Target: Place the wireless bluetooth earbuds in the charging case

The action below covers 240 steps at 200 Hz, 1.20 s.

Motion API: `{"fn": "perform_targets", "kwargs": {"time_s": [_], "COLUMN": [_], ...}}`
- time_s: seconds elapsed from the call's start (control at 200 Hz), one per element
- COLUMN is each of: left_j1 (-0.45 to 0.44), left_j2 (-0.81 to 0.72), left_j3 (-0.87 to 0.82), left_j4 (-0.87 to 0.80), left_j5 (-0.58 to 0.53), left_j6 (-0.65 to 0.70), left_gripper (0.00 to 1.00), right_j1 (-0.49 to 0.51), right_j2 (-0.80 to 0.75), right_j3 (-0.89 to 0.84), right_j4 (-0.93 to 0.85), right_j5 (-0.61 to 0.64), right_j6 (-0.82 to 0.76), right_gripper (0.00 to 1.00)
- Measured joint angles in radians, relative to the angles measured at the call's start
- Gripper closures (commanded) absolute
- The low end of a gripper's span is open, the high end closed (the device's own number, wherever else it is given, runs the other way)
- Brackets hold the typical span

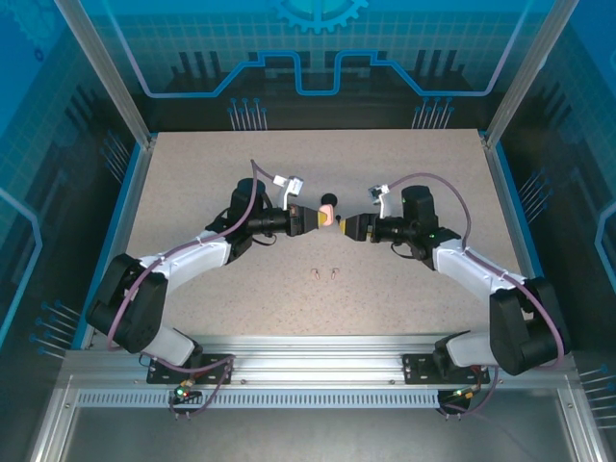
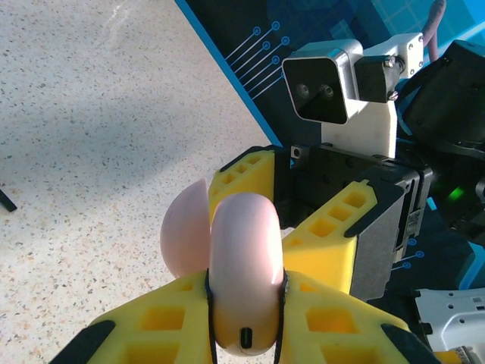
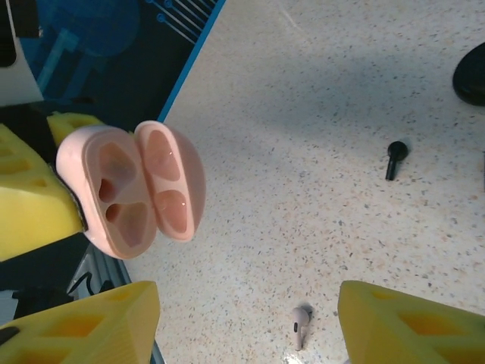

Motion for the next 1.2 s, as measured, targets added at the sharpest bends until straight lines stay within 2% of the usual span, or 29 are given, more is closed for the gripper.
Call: {"fn": "perform_targets", "kwargs": {"time_s": [0.56, 1.201], "left_j1": [0.000, 0.000], "left_j2": [0.000, 0.000], "left_j3": [0.000, -0.001], "left_j4": [0.037, 0.058], "left_j5": [0.017, 0.018], "left_j6": [-0.041, -0.053], "left_gripper": [1.00, 1.00], "right_j1": [0.033, 0.033], "right_j2": [0.066, 0.096], "right_j3": [0.075, 0.107], "right_j4": [0.015, 0.034], "right_j5": [-0.015, -0.013], "right_j6": [0.015, 0.034], "right_gripper": [0.52, 0.58]}}
